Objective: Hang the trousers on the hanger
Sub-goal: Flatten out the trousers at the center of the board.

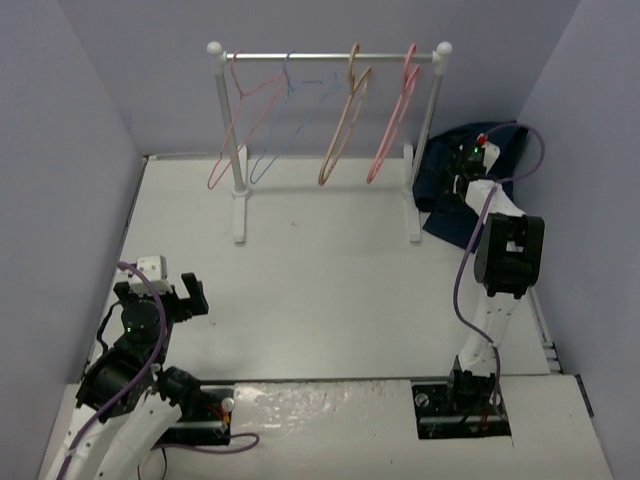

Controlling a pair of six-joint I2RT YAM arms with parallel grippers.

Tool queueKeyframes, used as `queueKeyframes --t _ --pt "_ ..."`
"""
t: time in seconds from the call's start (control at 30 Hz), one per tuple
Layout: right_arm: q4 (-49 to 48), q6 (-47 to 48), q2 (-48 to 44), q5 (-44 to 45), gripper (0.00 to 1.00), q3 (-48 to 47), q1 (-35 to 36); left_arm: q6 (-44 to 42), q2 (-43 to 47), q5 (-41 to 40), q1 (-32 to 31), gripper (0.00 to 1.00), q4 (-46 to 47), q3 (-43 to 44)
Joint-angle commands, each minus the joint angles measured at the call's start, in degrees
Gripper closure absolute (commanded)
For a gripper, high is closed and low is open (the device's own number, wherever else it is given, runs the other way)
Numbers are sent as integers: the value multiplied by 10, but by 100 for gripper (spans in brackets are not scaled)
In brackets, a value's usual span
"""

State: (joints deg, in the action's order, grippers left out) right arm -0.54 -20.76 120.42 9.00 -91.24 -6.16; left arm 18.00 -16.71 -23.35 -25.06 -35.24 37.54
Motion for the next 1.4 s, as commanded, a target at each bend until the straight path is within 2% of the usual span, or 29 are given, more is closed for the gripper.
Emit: queueKeyframes --t 0.0,0.13,0.33,0.5,0.73,0.8,0.97,1.1,1.23,1.37 --pt "-55 50 34 -17 18 -58 -13 -16 -20 5 3 3 44 8" --pt "-65 102 77 -29 22 -93 -14 -17 -24 8 3 3 46 7" --pt "-97 124 106 -63 29 -102 -22 -19 -30 10 3 3 50 4" --pt "-101 133 119 -86 42 -103 -25 -19 -35 11 3 3 50 4" --pt "-101 143 100 -115 93 -99 -25 -21 -35 15 3 3 52 4" --pt "-102 143 78 -113 100 -97 -25 -22 -33 16 3 3 52 4" --pt "-89 113 -43 -40 100 -72 -19 -26 -27 22 3 3 52 7" --pt "-39 80 -181 27 100 -29 3 -26 -16 26 3 3 50 9" --pt "61 65 -316 92 100 -1 55 -7 8 23 3 3 48 12" --pt "138 41 -413 162 100 34 167 39 21 54 3 3 59 29"
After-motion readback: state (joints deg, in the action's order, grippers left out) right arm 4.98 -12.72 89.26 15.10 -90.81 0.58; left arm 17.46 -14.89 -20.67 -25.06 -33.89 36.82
